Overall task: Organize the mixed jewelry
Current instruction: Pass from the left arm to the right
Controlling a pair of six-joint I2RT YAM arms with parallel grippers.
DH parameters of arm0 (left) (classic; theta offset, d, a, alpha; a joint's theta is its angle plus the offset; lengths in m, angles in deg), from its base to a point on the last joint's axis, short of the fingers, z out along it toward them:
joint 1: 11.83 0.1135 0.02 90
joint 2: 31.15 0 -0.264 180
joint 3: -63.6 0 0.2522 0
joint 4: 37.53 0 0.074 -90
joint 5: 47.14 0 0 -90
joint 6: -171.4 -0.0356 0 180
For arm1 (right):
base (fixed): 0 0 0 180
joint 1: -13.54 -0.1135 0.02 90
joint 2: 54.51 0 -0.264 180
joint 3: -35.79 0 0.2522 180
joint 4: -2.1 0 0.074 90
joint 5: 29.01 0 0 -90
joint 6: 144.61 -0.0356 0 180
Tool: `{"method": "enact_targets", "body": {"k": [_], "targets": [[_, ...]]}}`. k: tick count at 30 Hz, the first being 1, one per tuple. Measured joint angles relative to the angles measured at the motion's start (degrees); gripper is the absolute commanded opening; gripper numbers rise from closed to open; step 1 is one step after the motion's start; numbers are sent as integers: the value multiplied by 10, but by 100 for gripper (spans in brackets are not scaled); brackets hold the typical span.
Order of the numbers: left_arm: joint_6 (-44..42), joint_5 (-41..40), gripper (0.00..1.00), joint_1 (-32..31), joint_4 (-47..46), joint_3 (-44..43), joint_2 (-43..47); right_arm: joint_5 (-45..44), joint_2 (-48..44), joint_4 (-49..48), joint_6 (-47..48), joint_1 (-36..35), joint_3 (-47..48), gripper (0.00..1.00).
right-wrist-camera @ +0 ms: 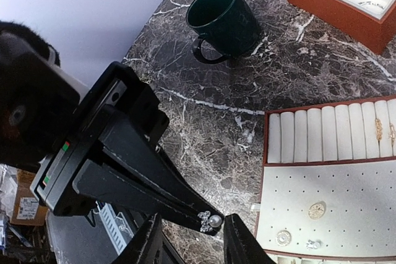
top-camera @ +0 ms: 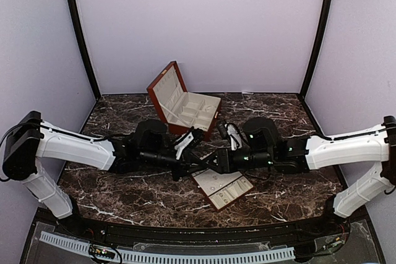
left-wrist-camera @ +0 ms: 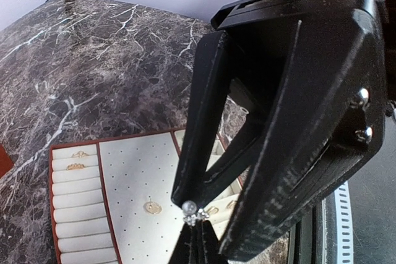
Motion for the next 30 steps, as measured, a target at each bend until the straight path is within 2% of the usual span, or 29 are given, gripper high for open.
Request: {"method": "enact_targets", "body": {"k": [15,21,30], "targets": [[-13,-15,0,-10,1,5,7,-2,9,16,-11,13,4,25],[-14,-19,0,-10,2,5,7,2,15,16,-10,15,11,19],[-15,-22,0,-13,5,5,7,10,16,14,-10,15,11,5]]}}
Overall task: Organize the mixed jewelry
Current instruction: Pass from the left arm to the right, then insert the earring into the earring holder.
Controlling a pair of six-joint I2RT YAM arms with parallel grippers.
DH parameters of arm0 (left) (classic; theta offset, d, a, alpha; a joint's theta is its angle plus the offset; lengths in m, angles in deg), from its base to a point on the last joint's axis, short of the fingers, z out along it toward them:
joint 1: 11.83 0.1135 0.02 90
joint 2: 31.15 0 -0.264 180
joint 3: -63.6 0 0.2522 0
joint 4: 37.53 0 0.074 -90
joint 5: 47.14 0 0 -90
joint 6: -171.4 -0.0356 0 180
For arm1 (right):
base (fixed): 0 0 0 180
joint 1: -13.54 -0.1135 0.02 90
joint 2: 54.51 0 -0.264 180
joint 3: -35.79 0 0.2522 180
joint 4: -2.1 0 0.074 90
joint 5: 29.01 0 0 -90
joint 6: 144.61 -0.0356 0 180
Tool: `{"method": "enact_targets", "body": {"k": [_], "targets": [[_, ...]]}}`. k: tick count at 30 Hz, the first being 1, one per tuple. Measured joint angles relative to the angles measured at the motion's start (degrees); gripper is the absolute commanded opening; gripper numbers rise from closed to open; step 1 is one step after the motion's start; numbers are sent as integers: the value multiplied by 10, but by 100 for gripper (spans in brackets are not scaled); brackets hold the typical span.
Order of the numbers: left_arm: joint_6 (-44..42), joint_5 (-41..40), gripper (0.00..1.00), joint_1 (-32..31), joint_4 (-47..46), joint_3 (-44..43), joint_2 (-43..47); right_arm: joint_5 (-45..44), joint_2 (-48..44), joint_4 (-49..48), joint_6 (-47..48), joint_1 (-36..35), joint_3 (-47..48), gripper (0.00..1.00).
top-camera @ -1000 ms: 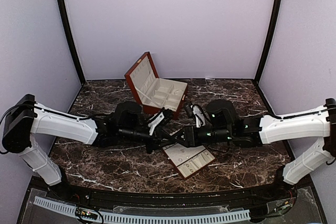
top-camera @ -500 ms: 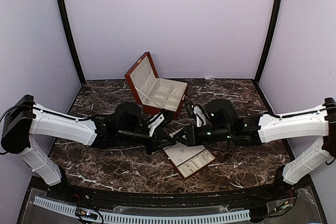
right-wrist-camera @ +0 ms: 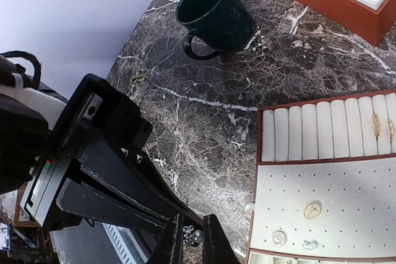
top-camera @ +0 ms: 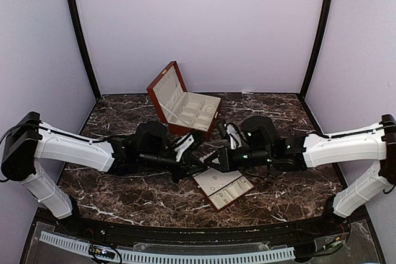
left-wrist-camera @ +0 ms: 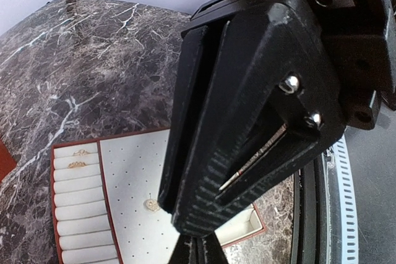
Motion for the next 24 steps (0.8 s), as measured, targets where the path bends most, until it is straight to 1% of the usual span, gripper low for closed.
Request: {"method": "enact_targets", "body": {"k": [3,5,8,10,11,15,19,22,24], "targets": [[0,0,0,0,2,0,0,0,0,0,0,0,0,2],[0,0,10,0,2,0,0,0,0,-1,3,0,0,1],[-1,0,38,0,2,0,0,-2,0,3,8,0,0,1],[-3,-2,49,-2,3,0,0,-11,-1,11,16,0,0,1],[-1,-3,52,-2,5,0,0,-15,-3,17,20,0,0,1],[-6,-5,59,-3,9,6,8,-38,-15,43,42,0,-3,1],[-12,-18,60,-1,14,28,44,-61,-28,65,66,0,-9,0],[-5,-20,60,15,22,27,68,-72,-29,74,79,-1,-19,0],[7,-17,61,45,34,16,82,-87,-29,81,85,-7,-28,0]]}}
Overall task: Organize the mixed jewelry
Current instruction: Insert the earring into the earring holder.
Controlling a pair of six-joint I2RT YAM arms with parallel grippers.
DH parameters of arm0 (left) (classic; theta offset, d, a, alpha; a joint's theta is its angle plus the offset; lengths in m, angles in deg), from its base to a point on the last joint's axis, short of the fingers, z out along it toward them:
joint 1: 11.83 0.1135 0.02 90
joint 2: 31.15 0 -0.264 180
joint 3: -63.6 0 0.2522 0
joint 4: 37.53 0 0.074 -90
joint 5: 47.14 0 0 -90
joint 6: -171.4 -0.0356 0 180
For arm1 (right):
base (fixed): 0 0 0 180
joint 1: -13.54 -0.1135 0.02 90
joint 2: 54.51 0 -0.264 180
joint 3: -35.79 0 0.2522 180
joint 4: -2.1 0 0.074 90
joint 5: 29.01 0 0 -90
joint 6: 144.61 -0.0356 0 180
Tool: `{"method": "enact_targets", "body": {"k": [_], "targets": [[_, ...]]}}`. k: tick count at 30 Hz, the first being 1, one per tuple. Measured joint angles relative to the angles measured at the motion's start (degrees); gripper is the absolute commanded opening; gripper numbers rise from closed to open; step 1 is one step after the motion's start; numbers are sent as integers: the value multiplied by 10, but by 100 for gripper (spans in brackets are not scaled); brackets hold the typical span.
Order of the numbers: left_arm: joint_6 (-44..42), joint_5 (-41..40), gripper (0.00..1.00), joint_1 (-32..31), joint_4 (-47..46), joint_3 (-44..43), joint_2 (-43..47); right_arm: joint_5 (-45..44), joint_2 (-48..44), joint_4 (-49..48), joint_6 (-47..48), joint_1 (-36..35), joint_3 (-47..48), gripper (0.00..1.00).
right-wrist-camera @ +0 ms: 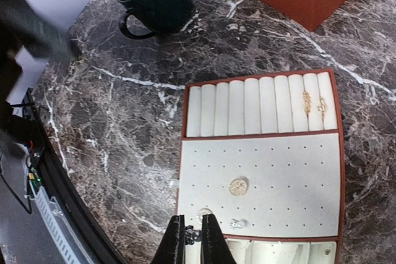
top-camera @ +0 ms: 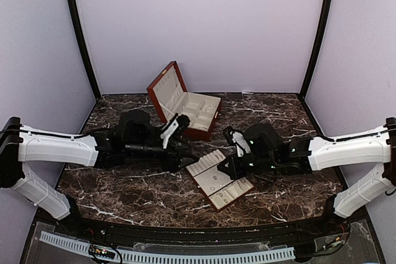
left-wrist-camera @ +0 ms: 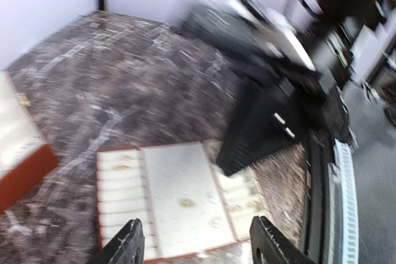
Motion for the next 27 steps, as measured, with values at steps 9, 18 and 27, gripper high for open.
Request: {"method": "enact_targets", "body": {"k": [9,18,27], "targets": [[36,-39,62,163,54,-94,53,-57,40,2,25,-45,-8,0],[47,-64,63,232,69,-83,92,-85,94,-8,35,-61,-8,0],[47,-63,63,233,80,-80,91,-106,106,-34,35,-65,-16,0]]}}
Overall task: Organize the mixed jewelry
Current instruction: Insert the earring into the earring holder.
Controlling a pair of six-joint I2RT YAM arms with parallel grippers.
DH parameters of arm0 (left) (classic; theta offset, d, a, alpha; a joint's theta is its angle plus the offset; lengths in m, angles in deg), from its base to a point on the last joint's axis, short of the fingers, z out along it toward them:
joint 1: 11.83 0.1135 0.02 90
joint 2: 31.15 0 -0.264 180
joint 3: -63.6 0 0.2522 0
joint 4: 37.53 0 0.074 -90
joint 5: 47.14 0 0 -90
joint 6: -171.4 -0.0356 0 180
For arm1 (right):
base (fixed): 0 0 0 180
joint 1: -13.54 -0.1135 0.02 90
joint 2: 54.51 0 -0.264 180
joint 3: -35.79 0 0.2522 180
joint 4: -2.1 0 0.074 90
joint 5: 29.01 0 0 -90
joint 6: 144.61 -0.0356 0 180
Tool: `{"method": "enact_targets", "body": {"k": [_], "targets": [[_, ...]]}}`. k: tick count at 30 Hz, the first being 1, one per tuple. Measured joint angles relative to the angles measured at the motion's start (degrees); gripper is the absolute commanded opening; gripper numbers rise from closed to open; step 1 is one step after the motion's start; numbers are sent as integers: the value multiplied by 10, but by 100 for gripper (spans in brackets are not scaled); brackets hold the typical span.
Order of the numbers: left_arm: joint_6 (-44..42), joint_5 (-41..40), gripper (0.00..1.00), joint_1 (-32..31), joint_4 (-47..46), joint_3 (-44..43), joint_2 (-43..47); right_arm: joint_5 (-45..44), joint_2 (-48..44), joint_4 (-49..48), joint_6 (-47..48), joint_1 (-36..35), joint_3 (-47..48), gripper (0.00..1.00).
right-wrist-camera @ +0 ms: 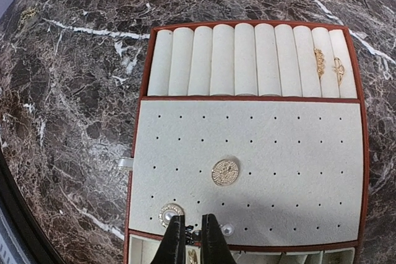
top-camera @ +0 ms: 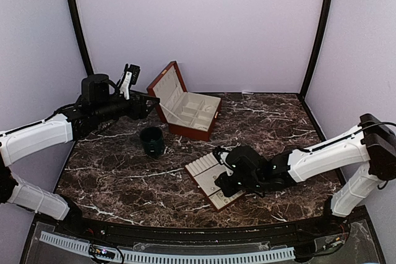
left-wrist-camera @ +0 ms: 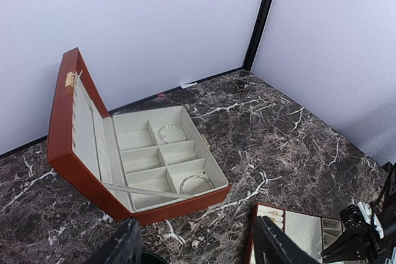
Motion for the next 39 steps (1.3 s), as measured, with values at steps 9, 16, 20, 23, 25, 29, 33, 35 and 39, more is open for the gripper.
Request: {"method": "enact_targets", "body": {"k": [9,16,20,23,25,29,33,35,39], "targets": [[0,1,63,0,0,0,0,-2,17,-10,0,-3,-1,0],[0,2,63,0,0,0,0,-6,21,-11,0,-5,-1,0],[0,2,63,0,0,0,0,-13,22,-10,0,-6,-1,0],[0,2,63,0,0,0,0,-17,22,-10,-1,-9,-2,0],[0,2,63,0,0,0,0,-17,22,-10,-1,-10,-2,0],[0,2,63,0,0,0,0,-20,22,-10,-1,-11,-2,0],[0,2,63,0,0,0,0,-23,24,-11,-1,-13,-2,0],[0,2,63,0,0,0,0,-27,25,-12,-2,-15,-2,0],[0,2,63,0,0,0,0,-39,28,-18,-2,-20,-3,0]]}}
